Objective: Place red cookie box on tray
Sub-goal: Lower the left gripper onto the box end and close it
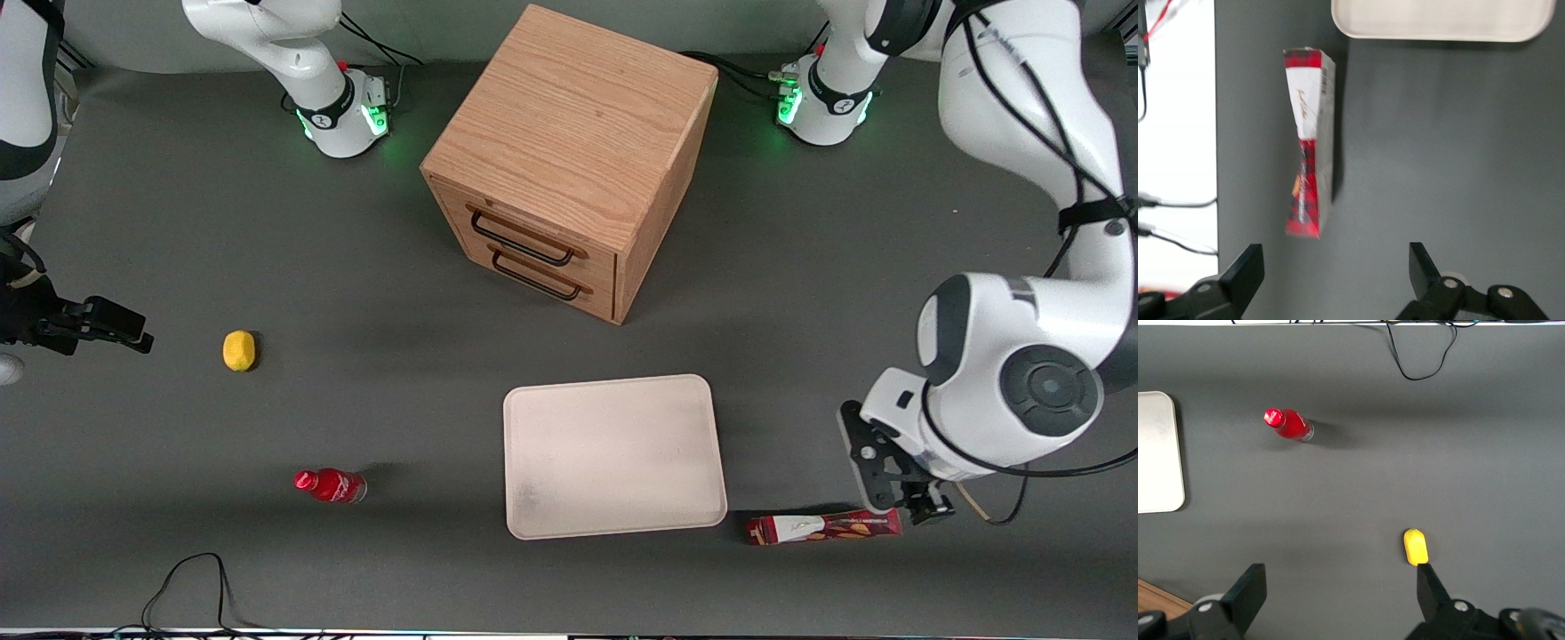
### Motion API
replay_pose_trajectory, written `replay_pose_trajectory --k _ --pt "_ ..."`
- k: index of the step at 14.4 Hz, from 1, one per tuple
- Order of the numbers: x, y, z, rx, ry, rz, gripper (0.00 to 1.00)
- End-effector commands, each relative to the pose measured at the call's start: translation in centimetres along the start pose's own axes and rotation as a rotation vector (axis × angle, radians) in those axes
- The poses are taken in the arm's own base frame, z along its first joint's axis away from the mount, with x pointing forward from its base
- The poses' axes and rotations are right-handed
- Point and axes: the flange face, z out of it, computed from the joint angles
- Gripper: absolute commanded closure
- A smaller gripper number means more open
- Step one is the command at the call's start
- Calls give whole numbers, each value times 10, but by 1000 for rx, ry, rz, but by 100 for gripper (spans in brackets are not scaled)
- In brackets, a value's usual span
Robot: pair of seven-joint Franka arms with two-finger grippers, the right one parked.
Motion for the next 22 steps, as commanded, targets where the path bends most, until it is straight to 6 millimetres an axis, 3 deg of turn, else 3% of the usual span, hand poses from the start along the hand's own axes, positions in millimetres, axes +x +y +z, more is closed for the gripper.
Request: replay_pose_trajectory --k 1,6,15,17,18,19,20,22 --pt "17 -12 32 68 19 37 4" --pt "30 -14 97 125 39 43 3" --pt "28 -10 161 194 59 23 7" --pt "27 -7 167 187 58 16 21" --pt "27 -6 169 189 55 34 46" --pt "28 -7 169 201 52 53 85" --pt "27 -6 169 195 51 50 100" --pt "21 -7 171 197 50 37 100"
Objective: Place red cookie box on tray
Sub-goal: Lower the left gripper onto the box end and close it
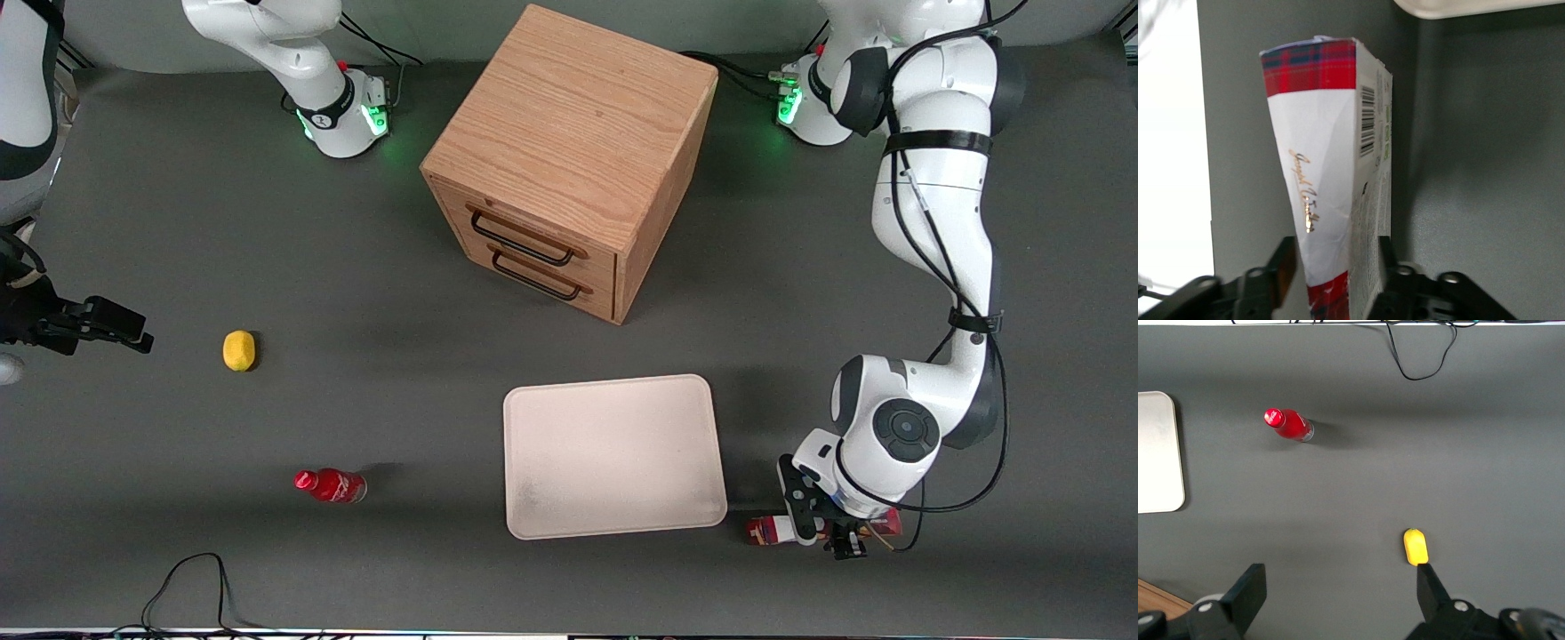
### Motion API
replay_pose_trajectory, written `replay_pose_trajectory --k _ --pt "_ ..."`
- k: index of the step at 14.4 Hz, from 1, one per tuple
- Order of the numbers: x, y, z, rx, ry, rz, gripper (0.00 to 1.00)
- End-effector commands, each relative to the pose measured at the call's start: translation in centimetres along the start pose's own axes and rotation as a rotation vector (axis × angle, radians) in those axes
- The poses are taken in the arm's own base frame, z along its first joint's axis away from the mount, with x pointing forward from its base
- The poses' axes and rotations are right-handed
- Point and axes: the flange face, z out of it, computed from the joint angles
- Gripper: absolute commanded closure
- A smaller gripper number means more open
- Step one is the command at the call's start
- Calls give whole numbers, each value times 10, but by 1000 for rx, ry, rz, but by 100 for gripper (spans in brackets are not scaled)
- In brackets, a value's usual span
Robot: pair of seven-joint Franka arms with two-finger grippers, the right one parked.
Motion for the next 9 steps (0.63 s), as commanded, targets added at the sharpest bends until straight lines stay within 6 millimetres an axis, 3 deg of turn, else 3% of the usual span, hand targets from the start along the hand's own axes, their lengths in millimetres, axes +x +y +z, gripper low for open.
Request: replay_pose_trajectory --k 1,6,7,9 --pt "-8 0 0 15 -10 -3 100" --pt "-17 -13 -30 -22 33 -110 100" --pt "-30 -18 -41 -39 45 -159 100" --pt "-34 -30 -73 -42 122 -241 100"
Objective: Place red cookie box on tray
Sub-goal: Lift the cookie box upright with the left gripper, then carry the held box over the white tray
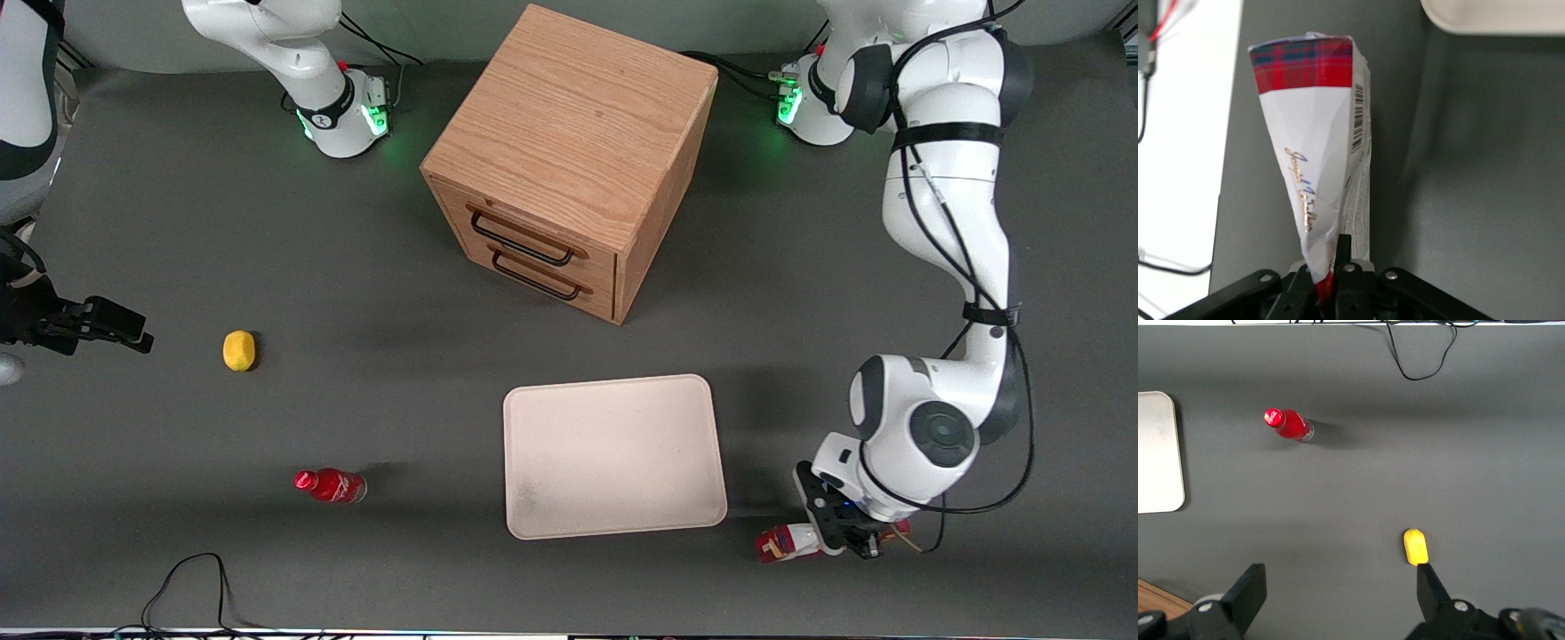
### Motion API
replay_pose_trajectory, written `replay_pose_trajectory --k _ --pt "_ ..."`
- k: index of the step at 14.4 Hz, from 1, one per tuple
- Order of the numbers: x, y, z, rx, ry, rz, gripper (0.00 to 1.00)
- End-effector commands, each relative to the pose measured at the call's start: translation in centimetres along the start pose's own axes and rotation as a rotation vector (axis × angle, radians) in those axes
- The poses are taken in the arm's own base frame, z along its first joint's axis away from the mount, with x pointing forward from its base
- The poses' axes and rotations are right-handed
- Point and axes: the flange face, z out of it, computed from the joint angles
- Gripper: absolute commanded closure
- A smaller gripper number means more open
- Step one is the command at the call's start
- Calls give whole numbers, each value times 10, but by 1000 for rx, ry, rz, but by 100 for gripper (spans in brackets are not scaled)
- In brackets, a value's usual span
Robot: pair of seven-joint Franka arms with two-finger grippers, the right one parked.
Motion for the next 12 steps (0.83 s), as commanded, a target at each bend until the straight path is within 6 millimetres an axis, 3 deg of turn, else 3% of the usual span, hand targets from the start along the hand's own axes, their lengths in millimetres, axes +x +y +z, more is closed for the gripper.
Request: replay_pose_trajectory --k 1,4,8,9,12 --pt "0 -17 -66 -5 73 -107 100" --pt "-18 -23 -114 -93 46 -409 100" --pt "-15 -14 -184 -201 -14 -719 100" --pt "-11 -11 -196 -224 -34 -817 100" --pt "27 6 -214 -254 -95 -1074 100"
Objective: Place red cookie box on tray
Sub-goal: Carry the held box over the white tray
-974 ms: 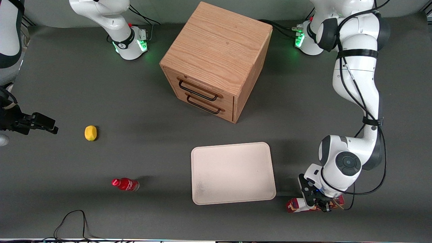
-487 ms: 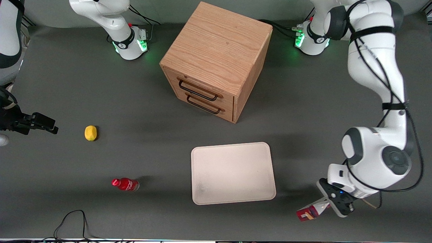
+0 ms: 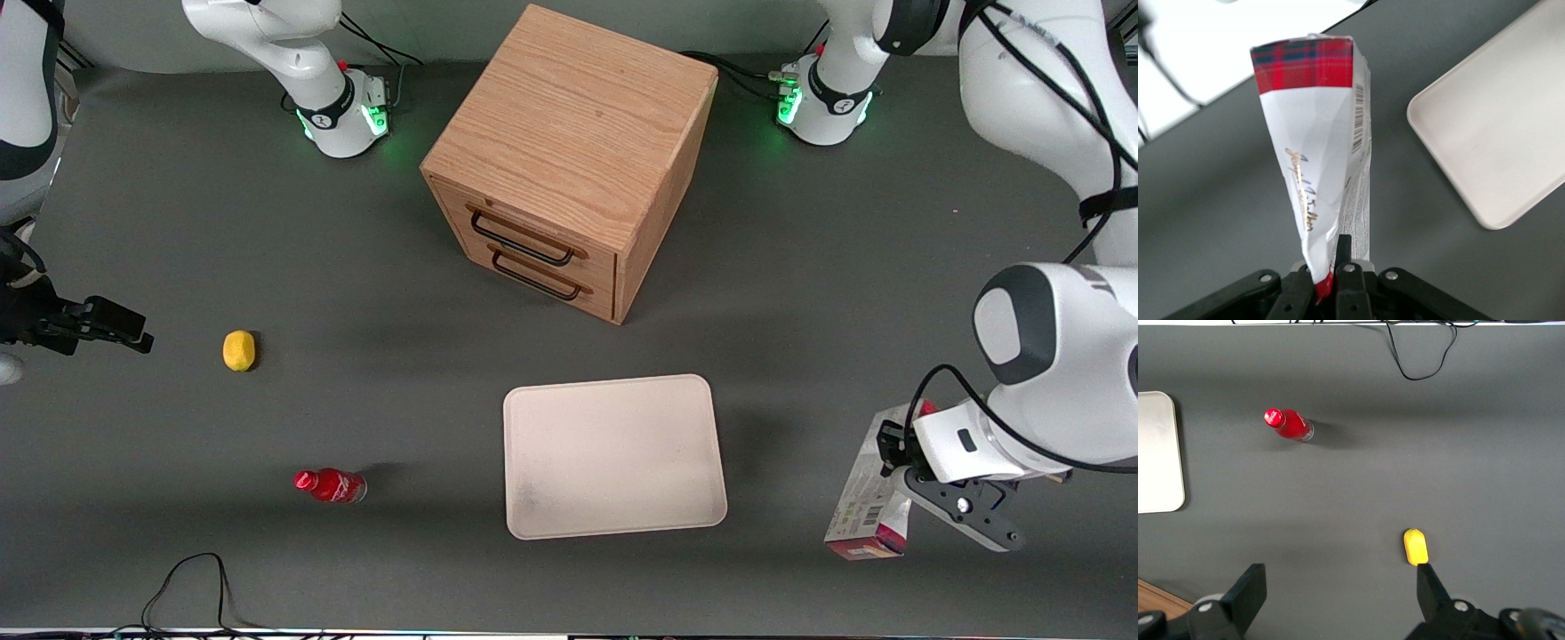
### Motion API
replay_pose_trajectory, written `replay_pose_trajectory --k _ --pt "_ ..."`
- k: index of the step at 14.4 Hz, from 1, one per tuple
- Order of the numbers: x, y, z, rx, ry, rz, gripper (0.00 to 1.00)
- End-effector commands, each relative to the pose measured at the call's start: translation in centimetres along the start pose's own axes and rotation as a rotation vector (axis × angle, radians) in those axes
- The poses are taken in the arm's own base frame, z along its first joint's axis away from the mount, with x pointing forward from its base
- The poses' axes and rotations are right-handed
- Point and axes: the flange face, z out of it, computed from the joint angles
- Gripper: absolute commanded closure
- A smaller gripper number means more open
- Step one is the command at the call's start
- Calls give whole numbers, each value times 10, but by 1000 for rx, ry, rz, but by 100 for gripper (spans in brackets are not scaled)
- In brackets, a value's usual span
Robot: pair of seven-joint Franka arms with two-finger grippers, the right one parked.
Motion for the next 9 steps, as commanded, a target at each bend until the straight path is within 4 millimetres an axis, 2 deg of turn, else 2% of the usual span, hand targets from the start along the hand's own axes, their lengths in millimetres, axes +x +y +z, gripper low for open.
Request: replay_pose_trajectory --k 1,4,6,7,9 --pt "10 49 -5 -19 -31 -260 100" --pt "24 106 11 -16 -52 -426 100" --pt "32 138 33 -11 -68 -508 100" --pt "34 154 53 -11 -85 -528 100" --pt "38 170 97 15 -98 -513 100"
